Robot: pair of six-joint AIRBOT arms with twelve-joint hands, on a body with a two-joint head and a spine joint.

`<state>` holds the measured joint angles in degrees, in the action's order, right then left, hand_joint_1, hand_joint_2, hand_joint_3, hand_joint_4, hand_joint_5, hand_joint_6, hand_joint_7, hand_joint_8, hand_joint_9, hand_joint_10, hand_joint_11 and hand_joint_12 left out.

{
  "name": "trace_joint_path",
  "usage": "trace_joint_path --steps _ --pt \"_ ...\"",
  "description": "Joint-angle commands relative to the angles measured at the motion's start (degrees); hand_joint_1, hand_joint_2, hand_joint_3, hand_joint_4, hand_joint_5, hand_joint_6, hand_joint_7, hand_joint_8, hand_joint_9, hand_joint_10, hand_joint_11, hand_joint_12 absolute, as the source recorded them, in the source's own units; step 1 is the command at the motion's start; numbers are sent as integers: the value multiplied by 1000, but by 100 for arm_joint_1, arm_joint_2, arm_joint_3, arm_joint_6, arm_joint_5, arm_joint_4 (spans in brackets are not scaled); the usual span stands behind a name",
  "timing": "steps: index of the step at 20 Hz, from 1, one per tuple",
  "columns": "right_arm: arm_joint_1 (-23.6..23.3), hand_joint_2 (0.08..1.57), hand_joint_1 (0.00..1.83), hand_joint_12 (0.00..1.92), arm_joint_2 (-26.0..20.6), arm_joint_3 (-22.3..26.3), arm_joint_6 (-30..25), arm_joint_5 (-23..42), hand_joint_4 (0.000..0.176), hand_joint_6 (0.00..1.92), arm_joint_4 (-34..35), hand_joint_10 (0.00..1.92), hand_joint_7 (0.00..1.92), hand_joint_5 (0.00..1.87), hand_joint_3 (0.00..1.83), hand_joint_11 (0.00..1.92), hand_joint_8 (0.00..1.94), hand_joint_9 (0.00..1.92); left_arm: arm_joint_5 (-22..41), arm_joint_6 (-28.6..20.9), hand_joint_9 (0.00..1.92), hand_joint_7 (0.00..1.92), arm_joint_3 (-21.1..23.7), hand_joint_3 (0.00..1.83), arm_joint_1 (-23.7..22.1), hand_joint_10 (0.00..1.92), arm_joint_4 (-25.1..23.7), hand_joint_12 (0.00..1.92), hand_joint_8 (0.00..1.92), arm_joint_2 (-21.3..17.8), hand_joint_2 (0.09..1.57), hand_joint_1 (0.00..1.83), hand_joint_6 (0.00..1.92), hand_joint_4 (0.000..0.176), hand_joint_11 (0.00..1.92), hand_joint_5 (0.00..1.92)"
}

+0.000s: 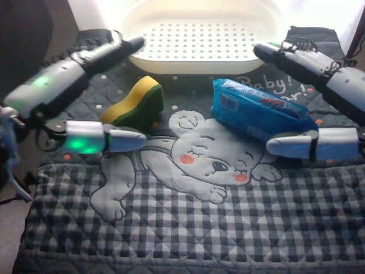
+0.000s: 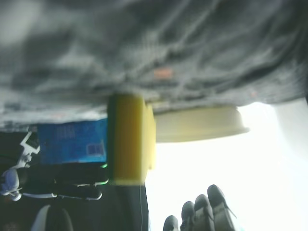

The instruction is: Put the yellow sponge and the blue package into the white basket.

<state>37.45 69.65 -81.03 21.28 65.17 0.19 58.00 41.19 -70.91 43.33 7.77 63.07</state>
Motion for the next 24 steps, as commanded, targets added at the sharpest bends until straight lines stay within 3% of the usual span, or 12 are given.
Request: trace_joint_path --steps 1,5,6,8,10,11,12,13,14,18,20,24 --pt "-57 919 734 536 -10 -35 -24 552 176 0 49 15 58 0 8 0 10 50 551 -17 212 263 -62 4 -70 13 57 676 7 1 904 794 8 120 0 211" --pt "-109 918 884 650 98 -153 -24 338 176 6 1 10 138 108 0 0 3 149 230 -14 269 382 -291 10 -188 2 32 828 5 243 1079 901 24 70 0 507" --pt "-110 997 970 871 115 -171 -24 310 176 9 2 11 205 198 2 0 5 239 220 -15 375 461 -322 3 -194 20 35 1076 5 280 1105 1056 9 0 0 624" --pt "-111 1092 1114 1034 149 -190 -24 265 176 5 3 15 274 341 3 80 3 356 227 -15 413 532 -338 9 -202 19 45 958 13 307 1158 1092 31 0 0 738" --pt "-111 1152 1281 775 216 -224 -24 229 134 2 3 19 401 517 1 416 2 528 215 -14 618 746 -391 4 -222 63 76 1250 29 364 1211 1107 1214 0 58 782" --pt "-111 1161 1399 739 251 -249 -24 208 114 3 4 33 510 623 1 584 5 694 217 -14 814 738 -421 32 -224 187 103 1441 1053 401 1182 1181 1146 0 254 895" --pt "-111 1076 1745 1300 291 -271 -24 174 69 10 4 43 578 699 0 701 11 806 209 -15 792 766 -450 10 -224 548 127 1494 1280 456 1190 1184 1111 0 367 892" --pt "-111 1054 1744 1523 303 -279 -24 155 17 14 4 897 682 794 47 763 20 801 206 -15 791 871 -454 6 -224 1221 128 1409 1133 470 1163 1312 1070 0 518 886" --pt "-111 1104 1641 1608 321 -289 -24 133 0 21 4 1105 729 908 22 787 873 872 206 -16 775 890 -455 0 -226 1348 128 1335 1089 486 1161 1335 1081 0 496 900" --pt "-110 1101 1386 1017 366 -298 -24 119 0 913 3 1191 1058 925 0 785 799 968 303 -52 808 880 -438 3 -235 431 138 1317 1149 502 1129 1218 913 3 243 1022" --pt "-110 1075 1406 1176 366 -308 -24 119 0 800 -5 1154 1158 1047 0 687 621 949 329 -62 789 983 -430 1 -238 1112 130 1257 1004 495 1111 1336 822 0 293 1073" --pt "-264 1117 1564 1576 351 -419 -191 214 0 509 -87 1236 1022 1179 0 616 907 811 456 -69 865 1001 -435 0 -691 1190 -216 1204 883 339 1098 1376 891 0 610 1048"
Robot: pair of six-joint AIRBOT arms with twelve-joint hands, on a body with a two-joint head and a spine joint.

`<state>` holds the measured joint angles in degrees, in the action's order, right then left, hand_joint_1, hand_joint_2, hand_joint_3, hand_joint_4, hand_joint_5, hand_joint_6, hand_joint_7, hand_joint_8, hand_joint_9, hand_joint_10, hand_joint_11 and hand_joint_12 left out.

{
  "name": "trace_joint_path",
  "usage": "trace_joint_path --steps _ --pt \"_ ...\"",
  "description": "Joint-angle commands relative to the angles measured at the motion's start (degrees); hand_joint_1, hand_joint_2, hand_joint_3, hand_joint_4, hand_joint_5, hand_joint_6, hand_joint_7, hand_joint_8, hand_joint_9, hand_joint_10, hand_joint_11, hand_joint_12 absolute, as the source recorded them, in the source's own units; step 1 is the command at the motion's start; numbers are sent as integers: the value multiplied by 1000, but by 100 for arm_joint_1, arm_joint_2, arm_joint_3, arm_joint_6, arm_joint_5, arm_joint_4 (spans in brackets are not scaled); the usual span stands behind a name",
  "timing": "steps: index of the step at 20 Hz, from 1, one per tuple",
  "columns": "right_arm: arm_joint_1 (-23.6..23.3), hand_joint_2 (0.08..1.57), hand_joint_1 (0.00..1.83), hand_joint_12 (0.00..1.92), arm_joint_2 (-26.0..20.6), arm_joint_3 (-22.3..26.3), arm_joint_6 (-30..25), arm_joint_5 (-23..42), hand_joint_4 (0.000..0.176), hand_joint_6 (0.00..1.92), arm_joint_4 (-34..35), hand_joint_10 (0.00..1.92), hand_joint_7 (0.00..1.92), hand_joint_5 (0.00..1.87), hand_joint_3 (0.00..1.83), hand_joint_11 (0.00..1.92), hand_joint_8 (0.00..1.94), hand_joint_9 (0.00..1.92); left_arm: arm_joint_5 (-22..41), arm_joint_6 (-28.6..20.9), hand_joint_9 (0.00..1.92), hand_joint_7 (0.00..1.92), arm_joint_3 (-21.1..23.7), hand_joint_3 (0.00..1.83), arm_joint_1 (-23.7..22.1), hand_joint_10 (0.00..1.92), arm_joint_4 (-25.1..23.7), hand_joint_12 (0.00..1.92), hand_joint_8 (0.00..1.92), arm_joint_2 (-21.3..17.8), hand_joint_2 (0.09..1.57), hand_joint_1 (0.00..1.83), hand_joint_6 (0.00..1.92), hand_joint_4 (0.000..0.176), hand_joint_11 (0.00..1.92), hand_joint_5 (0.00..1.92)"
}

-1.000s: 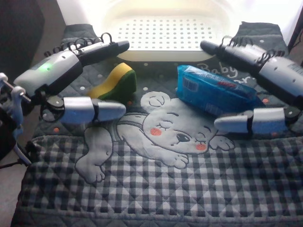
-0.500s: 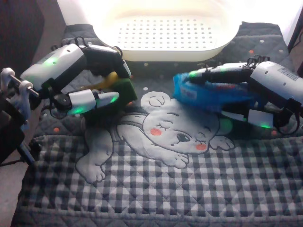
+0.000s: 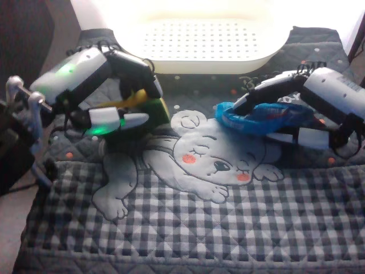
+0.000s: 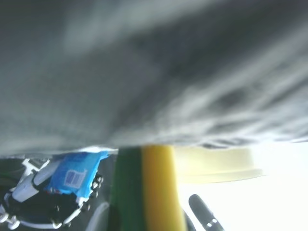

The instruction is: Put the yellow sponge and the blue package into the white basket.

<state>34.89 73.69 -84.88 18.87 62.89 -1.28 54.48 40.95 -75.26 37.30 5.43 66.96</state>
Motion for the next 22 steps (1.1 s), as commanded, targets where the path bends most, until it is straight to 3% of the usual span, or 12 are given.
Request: trace_joint_path --steps 1,4,7,8,10,11,15,16,17,18,20,22 --pt "-145 1102 1604 1610 -59 -44 50 441 0 289 -13 1143 1051 1301 2 629 904 852 841 -45 901 1025 -1 0 -278 1172 -103 1211 874 -99 1088 1380 829 0 711 1057" --pt "-849 1172 1371 1224 -65 -102 49 439 0 1281 -455 1191 872 923 0 720 930 755 818 -38 943 1100 -76 0 -955 1185 -474 1358 716 -181 1062 1367 656 0 764 1138" --pt "-1390 1098 1481 842 -76 -220 56 442 0 398 -585 1201 1053 1322 4 710 940 818 595 -39 1103 1199 -321 0 -1651 1011 -721 1323 656 -46 1028 1291 621 0 988 1174" --pt "-1630 1122 1382 846 -71 -340 57 437 0 1017 -597 1075 1019 1099 0 654 836 791 480 -39 1156 1213 -441 0 -1913 899 -792 1356 708 38 1023 1278 527 0 997 1192" --pt "-1967 1109 1483 854 -42 -570 73 323 0 636 -596 1180 1031 1319 0 618 1022 810 178 -38 1207 1301 -734 0 -2397 812 -846 978 356 233 1010 1399 682 0 996 1099" --pt "-2236 1100 1487 890 26 -719 187 89 0 635 -596 1159 1053 1309 0 625 987 825 -33 -36 1023 1128 -932 2 -2661 1079 -849 1502 915 368 1039 1311 346 0 830 1232" --pt "-2648 1056 1716 1529 666 -1558 268 -667 0 762 -458 1002 1183 1320 4 722 400 949 -868 -82 937 1077 -1817 0 -3277 1124 -827 1626 1066 1041 1062 1285 324 0 747 1208" --pt "-2654 1065 1813 1495 941 -1935 267 -856 0 569 -280 539 1335 1357 0 729 69 1106 -1153 -180 1246 1045 -2204 0 -3375 1889 -800 1909 1866 1343 1032 1202 603 0 1307 1183" --pt "-2654 1064 1827 1476 1130 -2192 266 -1040 0 441 -136 271 1343 1375 0 736 22 1204 -1380 -435 810 870 -2578 0 -3413 1796 -799 1919 1416 1614 1030 1198 611 0 819 1185" --pt "-2654 1013 1760 1516 1292 -2394 266 -1273 0 263 -99 739 1301 1341 51 788 18 1046 -1532 -701 792 934 -2922 5 -3414 1547 -803 1877 1313 1854 1091 1254 520 0 725 1119" --pt "-2667 1086 1625 1252 1700 -2905 265 -1968 0 152 -184 1207 1300 1363 8 965 5 879 -2053 -1362 1014 1011 -3838 0 -3345 1864 -899 1919 1583 2451 1065 1186 755 0 1059 1098" --pt "-2711 1073 1460 1495 2045 -3336 256 -2486 0 882 -259 944 1315 1066 6 854 14 1002 -2511 -1607 1090 1017 -4350 3 -3267 1697 -1003 1882 1401 2739 1076 1178 814 0 1085 1067"
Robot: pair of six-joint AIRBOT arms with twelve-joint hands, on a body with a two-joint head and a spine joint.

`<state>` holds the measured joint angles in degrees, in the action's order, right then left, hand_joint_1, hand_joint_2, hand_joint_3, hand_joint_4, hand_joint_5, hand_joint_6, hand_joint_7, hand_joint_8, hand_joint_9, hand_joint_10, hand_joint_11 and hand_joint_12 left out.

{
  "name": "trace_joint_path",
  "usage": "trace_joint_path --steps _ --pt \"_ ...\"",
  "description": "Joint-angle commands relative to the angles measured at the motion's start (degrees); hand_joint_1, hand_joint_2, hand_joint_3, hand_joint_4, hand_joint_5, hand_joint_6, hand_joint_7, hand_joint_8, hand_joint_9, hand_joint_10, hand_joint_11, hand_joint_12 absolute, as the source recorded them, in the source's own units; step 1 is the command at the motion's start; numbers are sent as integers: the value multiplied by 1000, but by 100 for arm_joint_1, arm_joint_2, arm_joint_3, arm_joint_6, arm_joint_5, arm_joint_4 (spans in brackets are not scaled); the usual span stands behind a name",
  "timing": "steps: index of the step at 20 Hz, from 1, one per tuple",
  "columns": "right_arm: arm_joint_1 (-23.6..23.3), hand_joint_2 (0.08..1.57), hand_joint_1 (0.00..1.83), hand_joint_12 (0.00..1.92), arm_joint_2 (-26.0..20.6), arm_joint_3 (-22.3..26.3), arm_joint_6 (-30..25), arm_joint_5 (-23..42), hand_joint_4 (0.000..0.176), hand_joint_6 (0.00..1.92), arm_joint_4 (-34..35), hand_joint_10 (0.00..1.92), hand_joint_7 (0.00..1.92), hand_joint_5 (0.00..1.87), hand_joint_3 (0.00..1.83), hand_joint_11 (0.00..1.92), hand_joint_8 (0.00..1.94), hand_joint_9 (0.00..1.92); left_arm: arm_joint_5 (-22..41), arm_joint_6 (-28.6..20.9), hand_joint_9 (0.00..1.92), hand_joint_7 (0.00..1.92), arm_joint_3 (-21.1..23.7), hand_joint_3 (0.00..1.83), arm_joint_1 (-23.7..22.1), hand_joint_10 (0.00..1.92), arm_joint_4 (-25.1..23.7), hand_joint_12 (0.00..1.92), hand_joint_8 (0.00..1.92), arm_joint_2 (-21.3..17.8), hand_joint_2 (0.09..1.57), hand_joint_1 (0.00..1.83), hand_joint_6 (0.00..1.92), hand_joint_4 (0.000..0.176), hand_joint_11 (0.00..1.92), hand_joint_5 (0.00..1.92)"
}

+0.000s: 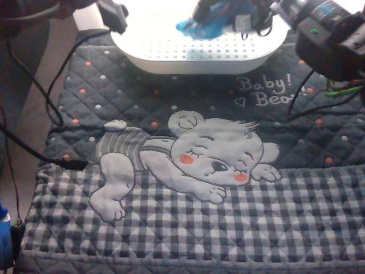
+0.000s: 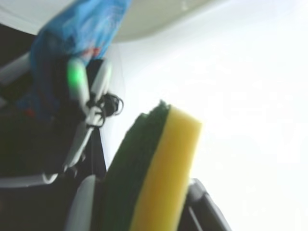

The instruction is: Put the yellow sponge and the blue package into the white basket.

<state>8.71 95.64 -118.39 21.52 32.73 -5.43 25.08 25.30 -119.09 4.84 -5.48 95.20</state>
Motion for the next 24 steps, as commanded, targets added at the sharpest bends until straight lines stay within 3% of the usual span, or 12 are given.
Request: trace_joint_path --steps 1,3,4,5,6,7,8,9,11,12,17,24 --pt "-133 1073 1460 1495 15 -237 -140 237 0 882 93 944 1315 1066 6 854 14 1002 188 -326 1090 1017 -290 3 22 1697 -96 1882 1401 102 1076 1178 814 0 1085 1067" --pt "-135 1152 1627 1328 98 -413 -451 -28 0 273 -19 1349 1248 1283 3 692 43 754 -164 -1088 941 955 -846 0 110 1376 -604 1728 1105 439 1131 1249 1012 0 835 934" --pt "-134 1265 1488 1121 103 -427 -474 -120 0 256 -85 751 1295 1345 10 754 35 995 -242 -1360 820 907 -1010 1 189 1042 -744 1586 1258 525 1149 1225 898 0 589 942" --pt "-134 1138 1402 1248 102 -439 -489 -157 0 162 -177 372 1086 1271 0 1000 738 1313 -258 -1470 803 885 -1017 0 270 933 -742 1521 1322 494 1152 1232 825 0 558 965" --pt "-134 1205 1583 1237 101 -421 -505 -157 0 73 -188 285 1109 1211 6 1062 374 1379 -227 -1546 875 922 -1017 0 313 985 -742 1568 1308 481 1144 1249 766 0 654 966" --pt "-134 1131 1506 1541 98 -398 -644 -154 0 892 -285 889 979 945 14 873 541 1068 -135 -1649 841 902 -1011 0 376 1152 -742 1666 1355 460 1153 1248 747 0 665 956" --pt "-133 1139 1482 1649 61 -349 -755 -105 0 1087 -320 1083 930 910 4 749 703 911 -27 -1664 819 873 -938 0 428 1304 -742 1754 1236 419 1170 1236 1058 0 703 871" --pt "-129 1183 1297 925 -150 -151 -801 113 0 438 -320 472 682 671 7 545 301 655 227 -1667 587 650 -774 0 516 729 -708 1429 488 315 1258 1102 1346 0 381 718" --pt "-67 1166 776 141 -318 77 -953 472 156 21 -319 25 48 90 0 21 11 43 619 -1594 423 366 -410 3 607 129 -553 1016 30 85 1300 1095 144 41 213 370" --pt "-26 1120 677 27 -397 195 -1013 681 172 3 -320 4 9 17 0 3 1 8 827 -1363 309 190 -124 0 649 30 -374 906 5 -90 1208 1013 28 146 169 193" --pt "149 1041 468 0 -1131 1129 -1017 1774 176 0 -317 0 0 0 0 0 0 0 1844 -305 0 0 1362 0 768 0 22 141 0 -1006 1006 821 1 176 0 15" --pt "1439 1058 533 0 -2460 2808 -949 3543 176 0 37 0 0 0 0 0 0 0 3988 289 0 4 3477 0 2083 0 439 0 1 -2510 995 670 4 176 0 18"
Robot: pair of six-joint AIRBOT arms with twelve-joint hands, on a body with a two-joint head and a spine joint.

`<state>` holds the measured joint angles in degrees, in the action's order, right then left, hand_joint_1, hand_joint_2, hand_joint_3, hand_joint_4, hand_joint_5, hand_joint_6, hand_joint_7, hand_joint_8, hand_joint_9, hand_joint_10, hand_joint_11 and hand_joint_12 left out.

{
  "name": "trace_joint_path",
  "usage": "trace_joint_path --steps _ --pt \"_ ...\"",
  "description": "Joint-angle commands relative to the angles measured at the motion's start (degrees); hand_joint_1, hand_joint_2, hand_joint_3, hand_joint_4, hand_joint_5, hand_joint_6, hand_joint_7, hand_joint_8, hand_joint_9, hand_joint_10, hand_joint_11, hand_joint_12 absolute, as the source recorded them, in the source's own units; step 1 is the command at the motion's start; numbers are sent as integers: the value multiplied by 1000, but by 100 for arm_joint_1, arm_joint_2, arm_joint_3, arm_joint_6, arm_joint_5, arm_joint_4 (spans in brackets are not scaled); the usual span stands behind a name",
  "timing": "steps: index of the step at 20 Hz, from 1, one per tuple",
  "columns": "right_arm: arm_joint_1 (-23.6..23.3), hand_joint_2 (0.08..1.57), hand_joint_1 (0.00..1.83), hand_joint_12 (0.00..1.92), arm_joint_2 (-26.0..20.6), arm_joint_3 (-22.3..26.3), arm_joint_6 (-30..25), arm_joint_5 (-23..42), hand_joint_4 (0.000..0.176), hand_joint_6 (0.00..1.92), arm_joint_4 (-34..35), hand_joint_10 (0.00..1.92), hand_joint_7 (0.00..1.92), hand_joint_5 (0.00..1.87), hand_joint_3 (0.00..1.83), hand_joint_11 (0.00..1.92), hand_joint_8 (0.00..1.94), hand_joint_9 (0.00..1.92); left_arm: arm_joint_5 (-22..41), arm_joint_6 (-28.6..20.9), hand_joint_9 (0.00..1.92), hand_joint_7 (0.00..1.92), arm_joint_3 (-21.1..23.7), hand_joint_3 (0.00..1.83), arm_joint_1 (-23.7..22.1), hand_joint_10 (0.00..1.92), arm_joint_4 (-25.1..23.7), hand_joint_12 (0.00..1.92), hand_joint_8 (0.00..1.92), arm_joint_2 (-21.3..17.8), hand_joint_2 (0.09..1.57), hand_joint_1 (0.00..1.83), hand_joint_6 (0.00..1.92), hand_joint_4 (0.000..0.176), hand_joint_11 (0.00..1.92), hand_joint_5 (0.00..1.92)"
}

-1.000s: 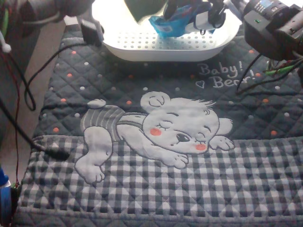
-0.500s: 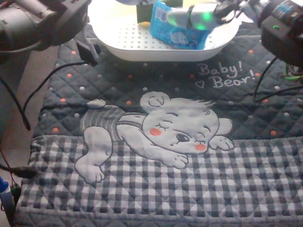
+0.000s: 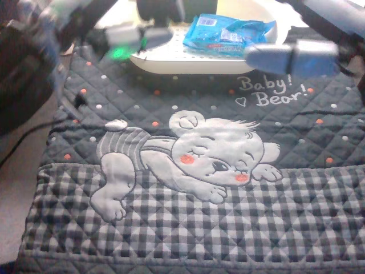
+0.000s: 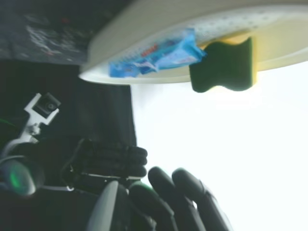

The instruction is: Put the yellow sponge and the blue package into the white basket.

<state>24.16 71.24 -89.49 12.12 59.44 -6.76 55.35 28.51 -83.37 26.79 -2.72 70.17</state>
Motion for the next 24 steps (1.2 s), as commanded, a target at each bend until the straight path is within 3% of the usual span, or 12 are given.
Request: trace_joint_path --steps 1,5,7,10,11,13,14,16,17,19,21,24 --pt "115 1046 555 0 -150 100 14 1101 176 2 224 0 0 4 0 0 0 0 1232 24 0 0 142 0 103 0 229 0 0 -178 987 670 1 176 0 11" --pt "1013 1033 630 6 -556 784 29 1998 176 9 486 0 0 32 0 14 0 0 2317 208 0 0 1000 9 1102 0 558 15 0 -779 1037 521 0 176 34 2" --pt "1492 1103 668 0 -766 1168 34 2544 176 3 617 0 0 27 3 0 0 0 2937 348 0 0 1478 0 1737 0 744 10 0 -1104 980 580 17 176 23 56" --pt "1822 1109 608 0 -936 1450 39 2921 176 9 700 0 11 25 2 0 4 0 3483 445 72 0 1803 10 2221 14 955 107 0 -1297 1150 622 0 155 165 0" --pt "1905 1126 573 0 -966 1517 39 3019 176 1 718 0 14 4 9 0 4 0 3659 451 38 0 1881 9 2378 6 1022 84 0 -1332 1158 580 0 151 89 0" --pt "2099 1123 598 0 -998 1631 40 3151 176 0 736 0 1 0 4 0 0 0 3993 495 1 0 2052 0 2713 0 1176 176 0 -1391 1066 603 0 172 3 0" --pt "2280 1116 640 0 -1019 1699 40 3248 176 0 812 0 0 0 0 0 0 0 4172 530 0 0 2137 0 2891 0 1261 72 0 -1418 1059 653 0 175 0 0" --pt "2591 1072 699 0 -1073 1811 40 3469 176 2 997 0 0 6 0 0 0 0 4301 538 0 0 2221 0 3042 0 1290 2 0 -1453 1043 692 0 176 0 2" --pt "2751 1036 703 0 -1117 1877 40 3588 176 0 1111 0 0 0 0 0 0 0 4334 565 0 0 2271 0 3104 0 1305 0 0 -1484 1040 734 1 161 0 5" --pt "2945 1006 814 0 -1190 1968 40 3707 176 0 1229 0 20 0 0 0 6 0 4385 628 0 0 2345 0 3180 0 1342 1 0 -1532 1036 743 0 162 1 0" --pt "3100 998 765 0 -1261 2057 41 3844 176 5 1265 0 21 14 0 0 4 0 4387 639 1 0 2394 26 3225 0 1346 18 0 -1582 1119 550 0 162 33 0" --pt "3209 1048 557 0 -1334 2149 41 4089 176 1 1296 0 0 3 11 0 0 0 4388 680 0 0 2469 10 3284 0 1346 25 0 -1650 1165 468 0 155 32 0"
